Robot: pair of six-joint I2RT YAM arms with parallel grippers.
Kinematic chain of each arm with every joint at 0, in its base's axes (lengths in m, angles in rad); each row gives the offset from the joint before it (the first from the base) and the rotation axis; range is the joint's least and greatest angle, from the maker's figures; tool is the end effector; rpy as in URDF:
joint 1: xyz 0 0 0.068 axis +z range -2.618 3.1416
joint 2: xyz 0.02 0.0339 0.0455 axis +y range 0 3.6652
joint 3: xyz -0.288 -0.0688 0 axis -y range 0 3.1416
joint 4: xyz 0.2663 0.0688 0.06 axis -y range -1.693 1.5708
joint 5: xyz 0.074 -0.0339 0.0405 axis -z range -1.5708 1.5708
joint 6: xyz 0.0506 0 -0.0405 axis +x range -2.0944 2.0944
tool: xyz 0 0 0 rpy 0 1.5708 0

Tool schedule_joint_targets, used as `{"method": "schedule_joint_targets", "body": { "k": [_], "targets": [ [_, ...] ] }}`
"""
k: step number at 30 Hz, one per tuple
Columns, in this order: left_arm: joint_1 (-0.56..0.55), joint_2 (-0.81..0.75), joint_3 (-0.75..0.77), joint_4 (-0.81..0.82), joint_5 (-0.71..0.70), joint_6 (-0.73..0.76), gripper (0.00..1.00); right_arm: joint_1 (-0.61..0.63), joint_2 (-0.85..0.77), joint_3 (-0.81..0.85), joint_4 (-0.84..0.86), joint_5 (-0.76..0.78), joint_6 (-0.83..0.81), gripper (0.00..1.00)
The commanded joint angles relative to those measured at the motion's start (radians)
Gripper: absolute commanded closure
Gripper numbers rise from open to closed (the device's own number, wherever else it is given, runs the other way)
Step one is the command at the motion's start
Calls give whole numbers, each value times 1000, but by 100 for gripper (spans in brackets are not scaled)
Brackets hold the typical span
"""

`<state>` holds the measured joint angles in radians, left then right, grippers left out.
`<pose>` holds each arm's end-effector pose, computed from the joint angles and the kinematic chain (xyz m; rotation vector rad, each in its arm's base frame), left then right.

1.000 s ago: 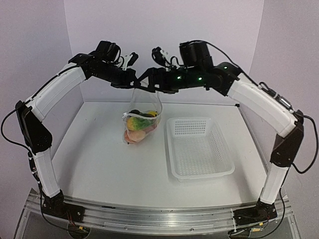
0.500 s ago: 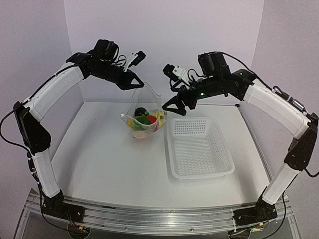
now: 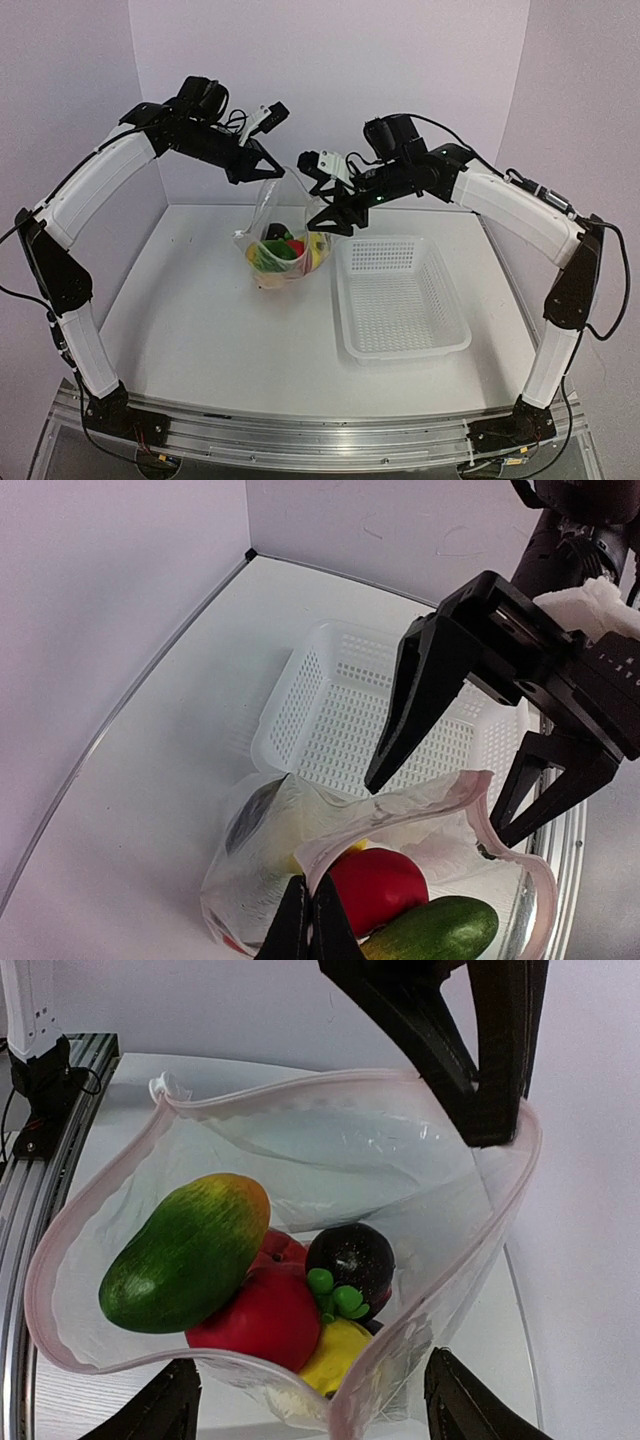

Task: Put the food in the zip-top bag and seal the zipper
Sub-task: Zip the zipper food storage bag at the center of the board.

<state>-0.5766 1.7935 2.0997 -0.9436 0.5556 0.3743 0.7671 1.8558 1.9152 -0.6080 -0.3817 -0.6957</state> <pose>0.3321 -0.2478 0.4622 1.2686 1.7840 -0.7250 0.3227 0.3373 0.4025 -1.5681 1.4075 0.4464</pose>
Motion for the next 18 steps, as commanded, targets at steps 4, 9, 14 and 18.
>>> {"method": "schedule_joint_targets", "body": {
  "k": [4,9,14,18],
  "targets": [
    [3,-63,-12,3,65,79,100,8,16,35,106,-53,23,31],
    [2,-50,5,-13,87,86,100,15,38,46,109,-81,60,60],
    [3,-52,8,-22,100,86,100,15,29,23,109,-62,72,89],
    [3,-51,5,-26,97,83,100,16,27,25,109,-47,121,100]
  ]
}}
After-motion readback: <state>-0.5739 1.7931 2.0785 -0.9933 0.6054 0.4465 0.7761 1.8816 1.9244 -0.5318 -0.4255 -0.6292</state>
